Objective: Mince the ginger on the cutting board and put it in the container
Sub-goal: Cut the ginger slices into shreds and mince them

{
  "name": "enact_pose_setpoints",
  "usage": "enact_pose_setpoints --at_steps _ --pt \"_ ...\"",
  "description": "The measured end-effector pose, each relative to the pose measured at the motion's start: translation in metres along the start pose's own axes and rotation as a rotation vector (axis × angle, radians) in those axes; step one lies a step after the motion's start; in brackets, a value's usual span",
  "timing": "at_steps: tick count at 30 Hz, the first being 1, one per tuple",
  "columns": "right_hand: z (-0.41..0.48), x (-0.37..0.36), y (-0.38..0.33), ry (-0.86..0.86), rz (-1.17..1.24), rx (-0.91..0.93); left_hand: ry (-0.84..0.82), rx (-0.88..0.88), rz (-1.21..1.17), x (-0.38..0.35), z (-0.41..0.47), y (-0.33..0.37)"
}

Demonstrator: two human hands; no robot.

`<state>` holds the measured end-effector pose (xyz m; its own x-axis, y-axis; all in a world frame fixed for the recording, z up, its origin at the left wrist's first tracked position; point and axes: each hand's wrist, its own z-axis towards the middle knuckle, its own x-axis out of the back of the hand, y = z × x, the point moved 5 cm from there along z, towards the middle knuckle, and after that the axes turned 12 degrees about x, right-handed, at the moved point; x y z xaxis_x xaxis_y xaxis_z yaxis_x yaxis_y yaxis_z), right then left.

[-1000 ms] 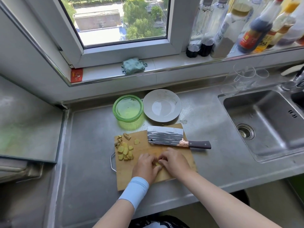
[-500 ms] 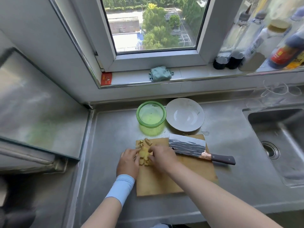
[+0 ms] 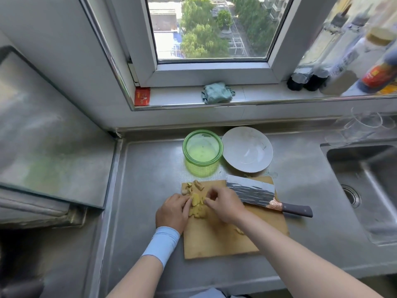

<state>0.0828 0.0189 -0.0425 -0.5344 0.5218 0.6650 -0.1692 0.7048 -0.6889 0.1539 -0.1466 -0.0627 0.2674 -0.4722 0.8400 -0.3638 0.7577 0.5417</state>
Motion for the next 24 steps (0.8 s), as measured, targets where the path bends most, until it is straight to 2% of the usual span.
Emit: enact_pose_setpoints --at_steps 3,7,10,16,21,24 --pt "-0.011 0.023 0.012 0.07 0.154 -0.066 0.013 0.113 -0.133 0.01 -0.003 0.01" --pt "-0.035 0.041 0.024 0.081 0.347 -0.129 -0.154 0.22 -0.298 0.0 -0.007 0.028" --pt "-0.057 0.051 0.043 0.115 0.423 -0.195 -0.251 0.249 -0.32 -0.011 -0.015 0.046" --pt "-0.102 0.051 0.1 0.198 0.476 -0.368 -0.493 0.236 -0.28 -0.052 -0.045 0.077" --pt "-0.112 0.031 0.114 0.188 0.458 -0.47 -0.504 0.224 -0.243 -0.07 -0.061 0.091" --pt "-0.109 0.029 0.111 0.172 0.374 -0.435 -0.53 0.296 -0.284 -0.072 -0.065 0.086"
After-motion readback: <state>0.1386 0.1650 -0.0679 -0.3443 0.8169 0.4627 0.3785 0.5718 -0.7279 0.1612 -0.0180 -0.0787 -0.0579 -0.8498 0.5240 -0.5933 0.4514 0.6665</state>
